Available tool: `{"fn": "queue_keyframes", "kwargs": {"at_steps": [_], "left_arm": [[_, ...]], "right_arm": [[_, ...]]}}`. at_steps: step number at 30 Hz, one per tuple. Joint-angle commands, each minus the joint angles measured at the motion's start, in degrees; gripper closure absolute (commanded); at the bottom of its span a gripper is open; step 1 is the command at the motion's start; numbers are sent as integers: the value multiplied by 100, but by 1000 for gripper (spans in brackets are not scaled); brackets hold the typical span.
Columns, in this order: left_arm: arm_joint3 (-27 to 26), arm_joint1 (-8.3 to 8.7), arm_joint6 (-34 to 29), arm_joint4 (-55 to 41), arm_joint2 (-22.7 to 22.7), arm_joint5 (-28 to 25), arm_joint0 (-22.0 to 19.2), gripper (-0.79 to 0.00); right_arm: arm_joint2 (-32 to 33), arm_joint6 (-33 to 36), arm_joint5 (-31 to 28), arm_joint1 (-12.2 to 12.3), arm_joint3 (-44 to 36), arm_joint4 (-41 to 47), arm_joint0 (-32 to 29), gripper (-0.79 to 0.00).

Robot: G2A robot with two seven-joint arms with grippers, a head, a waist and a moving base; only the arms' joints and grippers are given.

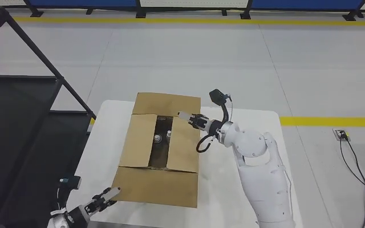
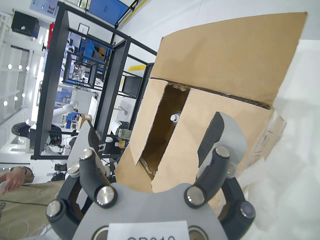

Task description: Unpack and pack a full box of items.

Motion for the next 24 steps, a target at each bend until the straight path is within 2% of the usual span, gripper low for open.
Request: {"fn": "queue_keyframes", "kwargs": {"at_steps": [1,4,6,9,16,24], "left_arm": [[15,21,-233,24,16,-62,-12,-785],[-59,55,-642,49,78,-265,33,-785],[-93,63,-710,6,128,-328,57,-785],[-131,56,-475,1,282,-256,8,-785],[-169,59,-199,-152,531,-109,-217,-785],[-254,64,190,-332,496,-25,-209,-785]], "right_arm": [[64,-271,14,17,225,20,84,-785],[154,-351,12,61,552,7,229,-785],[250,-137,-115,106,688,117,290,-785],[314,-33,-209,162,970,123,401,-785],[-123,-262,-45,148,2153,-188,1040,-785],[-300,26,-640,154,3001,207,1487,-785]]}}
